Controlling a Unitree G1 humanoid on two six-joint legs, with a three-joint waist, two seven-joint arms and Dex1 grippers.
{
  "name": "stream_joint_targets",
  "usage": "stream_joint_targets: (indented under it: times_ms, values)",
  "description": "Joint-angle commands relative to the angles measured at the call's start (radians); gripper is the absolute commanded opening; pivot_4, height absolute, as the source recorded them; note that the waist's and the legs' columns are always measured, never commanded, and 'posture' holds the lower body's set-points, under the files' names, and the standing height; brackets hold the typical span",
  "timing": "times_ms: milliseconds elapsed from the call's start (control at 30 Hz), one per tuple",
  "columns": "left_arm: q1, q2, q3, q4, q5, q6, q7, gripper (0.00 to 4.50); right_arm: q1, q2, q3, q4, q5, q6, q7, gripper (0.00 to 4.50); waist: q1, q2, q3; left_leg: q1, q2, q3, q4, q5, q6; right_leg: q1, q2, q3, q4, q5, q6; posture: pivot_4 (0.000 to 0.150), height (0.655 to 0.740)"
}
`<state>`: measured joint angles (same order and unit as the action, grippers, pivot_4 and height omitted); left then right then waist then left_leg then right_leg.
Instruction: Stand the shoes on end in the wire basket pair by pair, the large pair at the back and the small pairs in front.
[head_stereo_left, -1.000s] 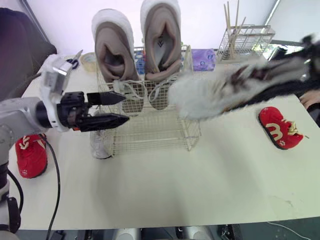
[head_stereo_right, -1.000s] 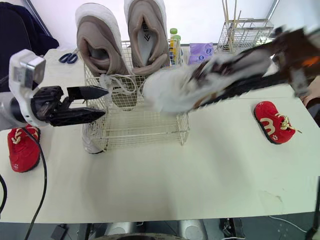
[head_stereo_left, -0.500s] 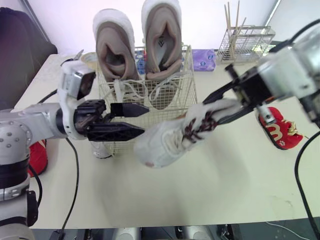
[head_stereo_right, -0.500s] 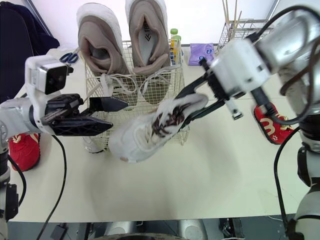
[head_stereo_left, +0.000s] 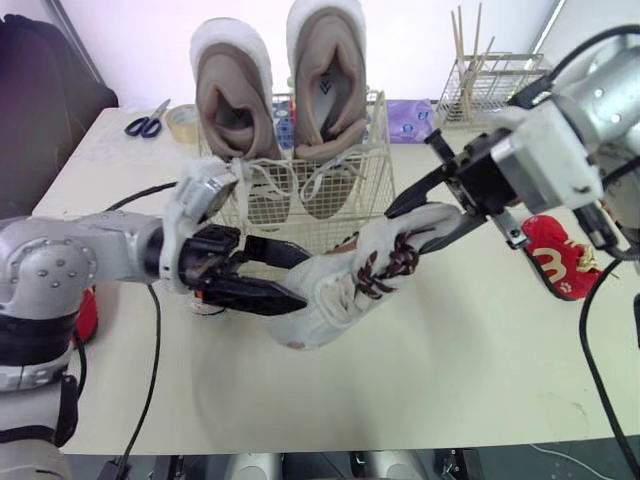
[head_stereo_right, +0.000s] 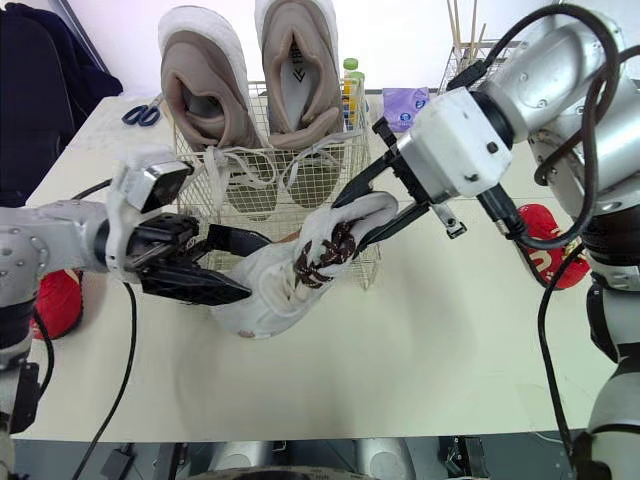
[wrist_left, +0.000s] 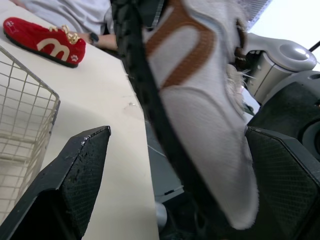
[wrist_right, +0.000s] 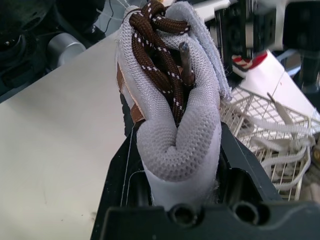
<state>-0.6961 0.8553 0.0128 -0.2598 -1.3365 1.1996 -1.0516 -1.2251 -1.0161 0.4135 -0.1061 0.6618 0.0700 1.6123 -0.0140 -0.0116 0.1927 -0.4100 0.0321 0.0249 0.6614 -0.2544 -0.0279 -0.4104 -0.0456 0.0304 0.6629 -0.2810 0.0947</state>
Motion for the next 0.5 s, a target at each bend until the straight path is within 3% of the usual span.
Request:
stream_joint_targets:
  times_ms: [33,267,367,500]
  values:
    - [-0.044,-0.005,-0.019,0.021,0.024,0.030,-0.043,4.50,-0.026,0.004,-0.019,-0.018,0.035,-0.011,0.002,1.04,0.000,0.000,0.000,0.000,0.000,0.000,0.000,0.000,0.000,0.000,0.000,0.000,0.000,0.000,0.000,0.150,0.7400]
    - [-0.070,-0.033,-0.052,0.013,0.052,0.065,-0.089,4.50,-0.015,0.061,-0.037,-0.014,-0.026,-0.011,0.002,1.04,0.000,0.000,0.000,0.000,0.000,0.000,0.000,0.000,0.000,0.000,0.000,0.000,0.001,0.000,0.000,0.150,0.7400]
    - [-0.068,-0.049,-0.051,0.013,0.061,0.072,-0.085,3.64,-0.006,0.074,-0.046,-0.011,-0.055,-0.013,0.002,1.03,0.001,0.000,0.000,0.000,0.000,-0.001,0.000,0.000,0.000,0.000,0.000,0.000,0.001,0.000,0.000,0.150,0.7400]
    - [-0.063,-0.070,-0.038,0.015,0.053,0.082,-0.072,1.71,0.008,0.080,-0.066,-0.017,-0.071,-0.001,0.002,1.03,0.001,0.000,0.000,0.000,0.000,-0.001,0.001,0.000,0.000,0.000,0.000,0.000,0.001,0.000,0.000,0.150,0.7400]
